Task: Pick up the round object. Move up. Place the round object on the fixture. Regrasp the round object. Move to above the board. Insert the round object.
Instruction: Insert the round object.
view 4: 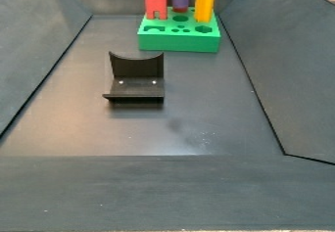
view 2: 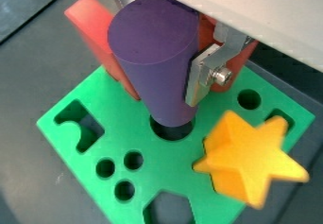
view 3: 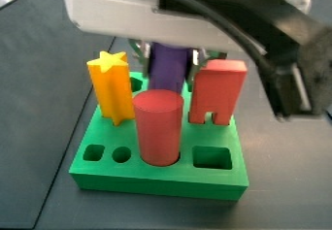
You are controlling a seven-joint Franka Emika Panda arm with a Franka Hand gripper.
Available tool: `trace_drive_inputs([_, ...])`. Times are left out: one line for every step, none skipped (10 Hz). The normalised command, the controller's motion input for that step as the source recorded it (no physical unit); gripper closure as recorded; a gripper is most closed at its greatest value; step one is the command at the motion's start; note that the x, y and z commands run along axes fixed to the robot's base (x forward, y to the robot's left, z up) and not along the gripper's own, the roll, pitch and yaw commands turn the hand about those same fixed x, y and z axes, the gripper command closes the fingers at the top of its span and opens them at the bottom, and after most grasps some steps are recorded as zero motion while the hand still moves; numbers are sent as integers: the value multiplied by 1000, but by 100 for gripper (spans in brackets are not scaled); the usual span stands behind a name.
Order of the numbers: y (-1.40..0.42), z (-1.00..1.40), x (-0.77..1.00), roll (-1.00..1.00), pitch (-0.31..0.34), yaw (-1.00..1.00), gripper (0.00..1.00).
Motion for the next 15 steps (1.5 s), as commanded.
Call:
trace_drive_inputs([0, -774, 0, 227, 67, 0, 100])
trace_drive_inputs([-20, 0, 31, 59, 0, 100, 100])
trace_drive_inputs([346, 0, -489, -37, -19, -23, 100])
trace_drive_inputs([240, -91, -991, 0, -89, -251, 100])
trace_drive_inputs([111, -271, -709, 0, -20, -334, 100])
trace_drive_inputs([0, -140, 0, -20, -33, -191, 100])
trace_drive_inputs([-186, -337, 97, -116, -34, -357, 100])
trace_drive_inputs([-143, -451, 0, -114, -93, -351, 100])
trace_drive_inputs([-100, -606, 0, -127, -104, -360, 100])
trace_drive_inputs([0, -709, 77, -100, -100, -243, 100])
trace_drive_inputs([0, -937, 20, -27, -69, -140, 100])
trace_drive_inputs([46, -1000, 0, -21, -26, -209, 100])
trace_drive_inputs([0, -874, 294, 0, 0, -477, 100])
trace_drive_inputs([14, -626, 0, 161, 89, -857, 100])
trace_drive_inputs([0, 103, 157, 39, 4, -46, 100])
